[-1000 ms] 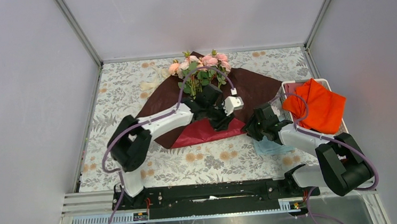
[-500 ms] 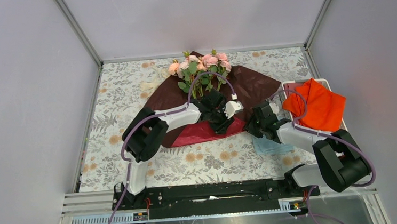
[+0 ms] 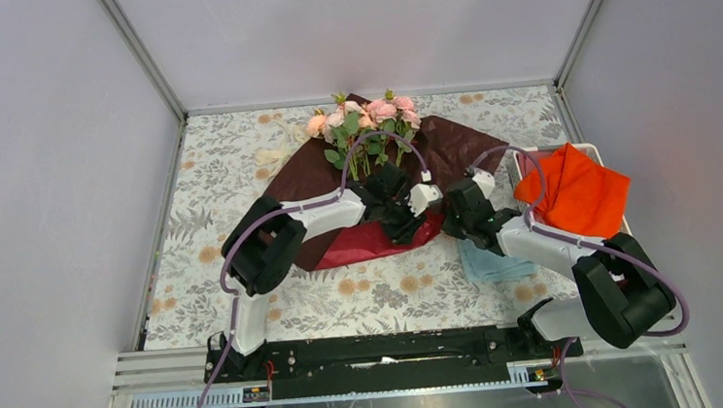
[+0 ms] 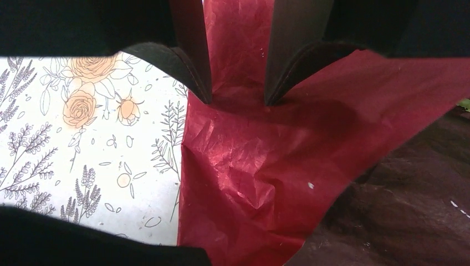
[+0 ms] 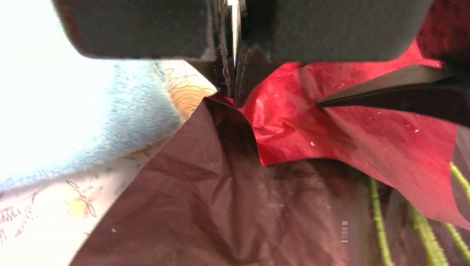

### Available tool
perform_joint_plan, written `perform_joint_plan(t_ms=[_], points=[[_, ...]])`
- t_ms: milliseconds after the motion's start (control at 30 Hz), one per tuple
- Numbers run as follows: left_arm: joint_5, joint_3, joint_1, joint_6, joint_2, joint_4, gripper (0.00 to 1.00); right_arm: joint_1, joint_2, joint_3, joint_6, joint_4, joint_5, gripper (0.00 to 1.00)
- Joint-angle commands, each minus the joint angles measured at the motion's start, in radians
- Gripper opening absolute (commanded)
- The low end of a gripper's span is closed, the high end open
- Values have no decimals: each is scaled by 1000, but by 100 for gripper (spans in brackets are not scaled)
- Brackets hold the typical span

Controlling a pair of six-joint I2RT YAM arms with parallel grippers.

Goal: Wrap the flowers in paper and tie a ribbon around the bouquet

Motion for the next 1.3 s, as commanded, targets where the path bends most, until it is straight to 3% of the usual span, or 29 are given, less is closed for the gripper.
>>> perform_joint_plan(t_ms=[0, 100, 233, 433, 767, 900, 1100, 1267], points=[[14, -37, 5, -3, 1, 25, 47, 61, -5, 82, -96, -1, 84, 2], [12, -39, 10, -12, 12, 29, 47, 63, 8, 55, -43, 15, 26, 9], [13, -45, 16, -24, 22, 28, 47, 63, 22, -44, 89, 160, -47, 22], [8, -53, 15, -14, 9, 28, 47, 63, 54, -71, 155, 223, -62, 44], [-3, -51, 16, -4, 12, 30, 47, 63, 49, -99, 235, 243, 0, 54], [-2, -52, 17, 4, 9, 29, 47, 63, 53, -87, 202, 249, 64, 48], [28, -4, 44, 7, -9, -27, 48, 64, 67, -35, 52, 226, 135, 9], [177, 82, 135, 1, -123, -161, 58, 85, 83, 17, -90, 180, 159, 0]])
